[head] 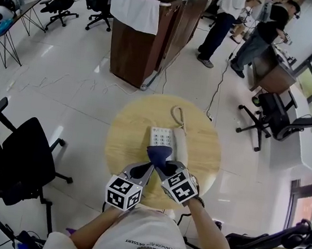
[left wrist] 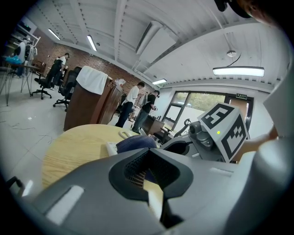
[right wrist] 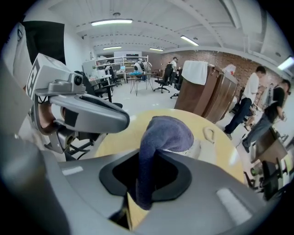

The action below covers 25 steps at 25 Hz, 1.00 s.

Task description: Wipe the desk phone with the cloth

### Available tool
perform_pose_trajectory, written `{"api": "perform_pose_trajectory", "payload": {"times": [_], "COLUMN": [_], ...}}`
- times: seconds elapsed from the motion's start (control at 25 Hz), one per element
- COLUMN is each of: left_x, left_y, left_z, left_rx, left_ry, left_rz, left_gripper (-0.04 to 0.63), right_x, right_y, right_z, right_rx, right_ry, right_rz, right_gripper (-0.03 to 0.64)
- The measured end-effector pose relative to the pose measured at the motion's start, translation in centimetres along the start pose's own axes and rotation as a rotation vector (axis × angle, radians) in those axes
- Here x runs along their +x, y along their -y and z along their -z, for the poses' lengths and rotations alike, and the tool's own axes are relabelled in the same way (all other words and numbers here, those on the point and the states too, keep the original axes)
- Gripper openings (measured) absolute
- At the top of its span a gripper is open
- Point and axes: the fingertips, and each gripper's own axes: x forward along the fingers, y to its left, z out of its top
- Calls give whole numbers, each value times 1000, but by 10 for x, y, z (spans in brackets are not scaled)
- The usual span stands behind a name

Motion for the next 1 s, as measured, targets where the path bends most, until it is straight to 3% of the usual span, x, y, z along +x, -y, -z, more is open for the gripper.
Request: {"api": "perform_pose_trajectory", "payload": {"times": [0.24,0.52,0.72,1.0], "left_x": [-16,-46,-63,-63], "left_y": [-22,-68,-88,-96], "left_z": [-4,-26,-36,-35], "left_rx": [13,48,56,44], "left_ry": [28,104,151,132], "left_rz": [-86,-244,-320,-335], "left_gripper": [-9,-9,-9,-9], "right_x": [12,54,91,129], "right_y": [3,5,17,42], "right_z": [-59,-105,-105,-96], "right_rx": [171,575,768,956], "right_ry": [155,261,245,208], "right_rz": [-41,-111,-70,-18], "right_gripper": [67,67,67,66]}}
